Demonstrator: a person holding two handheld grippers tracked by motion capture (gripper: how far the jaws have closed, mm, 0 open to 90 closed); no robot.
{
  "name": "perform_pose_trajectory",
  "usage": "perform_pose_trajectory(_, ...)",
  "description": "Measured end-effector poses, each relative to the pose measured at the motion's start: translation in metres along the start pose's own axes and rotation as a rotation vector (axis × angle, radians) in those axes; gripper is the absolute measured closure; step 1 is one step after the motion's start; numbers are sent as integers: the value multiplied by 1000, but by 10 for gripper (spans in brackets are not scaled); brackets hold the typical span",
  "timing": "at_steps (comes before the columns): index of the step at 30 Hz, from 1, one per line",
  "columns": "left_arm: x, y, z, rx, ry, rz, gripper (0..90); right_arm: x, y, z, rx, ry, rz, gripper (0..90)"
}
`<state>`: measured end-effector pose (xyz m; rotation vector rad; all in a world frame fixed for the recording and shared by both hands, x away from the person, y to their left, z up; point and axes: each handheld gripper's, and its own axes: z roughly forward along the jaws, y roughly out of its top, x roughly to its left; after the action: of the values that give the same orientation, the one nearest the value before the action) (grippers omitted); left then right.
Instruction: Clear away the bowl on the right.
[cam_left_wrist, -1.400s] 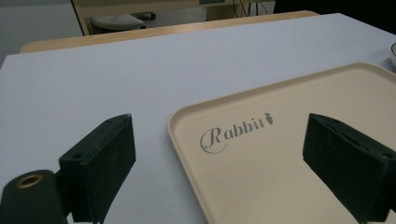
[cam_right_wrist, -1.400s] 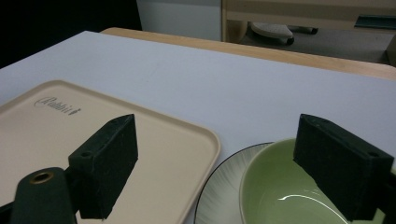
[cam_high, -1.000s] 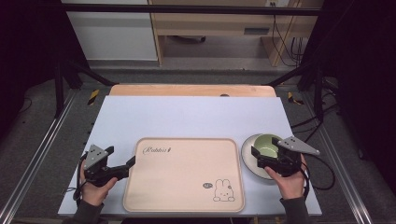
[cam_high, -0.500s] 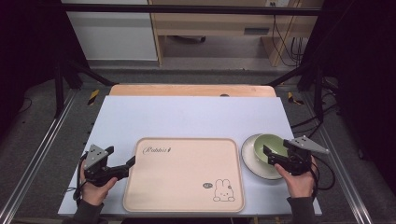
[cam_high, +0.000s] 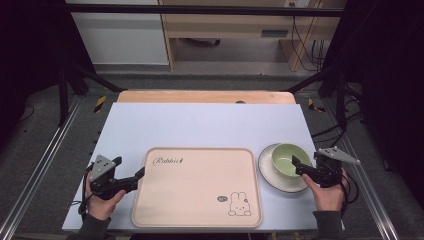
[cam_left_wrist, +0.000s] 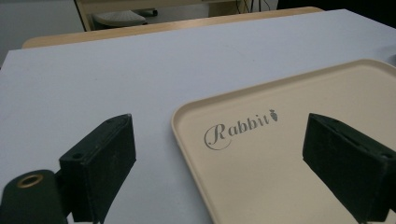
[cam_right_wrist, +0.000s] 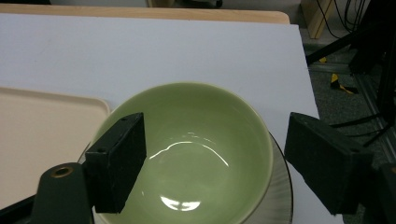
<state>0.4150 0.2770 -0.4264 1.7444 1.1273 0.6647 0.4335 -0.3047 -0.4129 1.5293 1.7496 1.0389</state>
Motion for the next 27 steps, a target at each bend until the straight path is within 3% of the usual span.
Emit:
perform_pose_trajectory(20,-1,-1,2,10,0,7,94,-17,-6,16,83,-54,46,300)
perform_pose_trajectory(25,-1,-1,2,9,1,8,94,-19,-6,24,149,-51,61,361)
perform_pose_trajectory(27,-1,-1,2,9,2,8,95,-19,-6,26,150,-52,63,368)
